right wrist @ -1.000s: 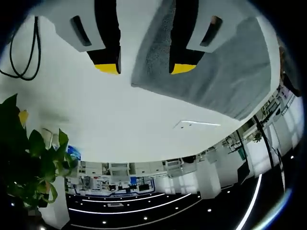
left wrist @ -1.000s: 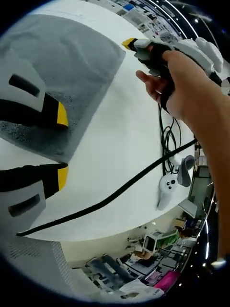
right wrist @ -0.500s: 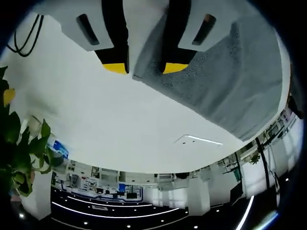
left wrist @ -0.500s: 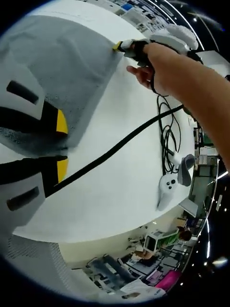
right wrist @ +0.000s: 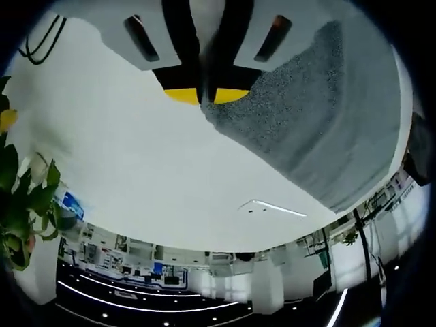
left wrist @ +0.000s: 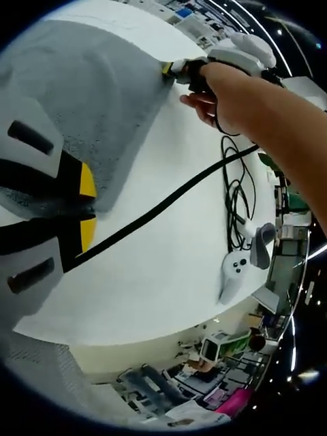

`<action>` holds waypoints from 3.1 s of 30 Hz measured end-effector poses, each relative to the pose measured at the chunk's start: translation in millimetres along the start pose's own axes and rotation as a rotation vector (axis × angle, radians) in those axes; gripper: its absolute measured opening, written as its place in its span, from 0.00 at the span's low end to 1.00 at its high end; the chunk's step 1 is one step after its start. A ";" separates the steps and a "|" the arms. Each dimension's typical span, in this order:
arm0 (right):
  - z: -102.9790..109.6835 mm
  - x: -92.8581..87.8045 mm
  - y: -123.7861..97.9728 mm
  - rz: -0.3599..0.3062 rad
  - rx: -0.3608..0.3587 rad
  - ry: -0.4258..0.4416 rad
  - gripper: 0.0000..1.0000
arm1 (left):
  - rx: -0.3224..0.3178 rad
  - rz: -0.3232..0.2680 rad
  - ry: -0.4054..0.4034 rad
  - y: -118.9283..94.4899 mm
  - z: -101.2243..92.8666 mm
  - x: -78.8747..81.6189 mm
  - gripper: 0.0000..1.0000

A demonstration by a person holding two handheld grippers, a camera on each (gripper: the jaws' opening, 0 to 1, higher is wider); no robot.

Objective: Fold the towel on the table until its edges align and the towel forms a compact rectangular stack.

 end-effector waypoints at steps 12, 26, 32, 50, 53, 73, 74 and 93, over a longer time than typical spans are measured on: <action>-33.7 -19.1 -14.6 0.012 -0.041 0.002 0.02 | -0.010 -0.068 -0.066 19.2 -22.8 16.8 0.07; -51.3 0.1 -38.3 -0.023 -0.054 -0.014 0.01 | 0.032 -0.178 -0.115 11.0 -20.8 46.7 0.06; -55.3 10.7 -48.8 -0.031 -0.063 -0.046 0.01 | 0.044 -0.228 -0.102 -6.1 -19.3 61.4 0.05; -66.2 47.2 -121.3 -0.049 -0.149 0.016 0.01 | 0.053 -0.385 -0.115 -55.2 -28.6 107.9 0.06; -68.6 56.4 -135.9 -0.052 -0.165 0.002 0.01 | 0.051 -0.415 -0.103 -63.9 -33.6 117.7 0.06; -70.4 104.4 -192.4 -0.050 -0.215 0.032 0.01 | 0.062 -0.543 -0.065 -128.9 -35.5 144.2 0.06; -68.9 107.9 -194.0 -0.051 -0.217 0.033 0.01 | 0.068 -0.547 -0.058 -133.9 -35.0 143.9 0.06; -23.1 170.7 -195.9 -0.071 -0.163 0.135 0.01 | 0.183 -0.610 -0.025 -215.3 -13.4 117.2 0.06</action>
Point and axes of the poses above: the point that each gripper's makers call its tool centre point, and the gripper's own axes: y roughly forward along the fingers, z roughly to its left, x roughly out of its top, the point moved 10 cm from there along -y, roughly backward along the fingers, and after that the axes turned 7 degrees about -x, right-handed, at the moved point
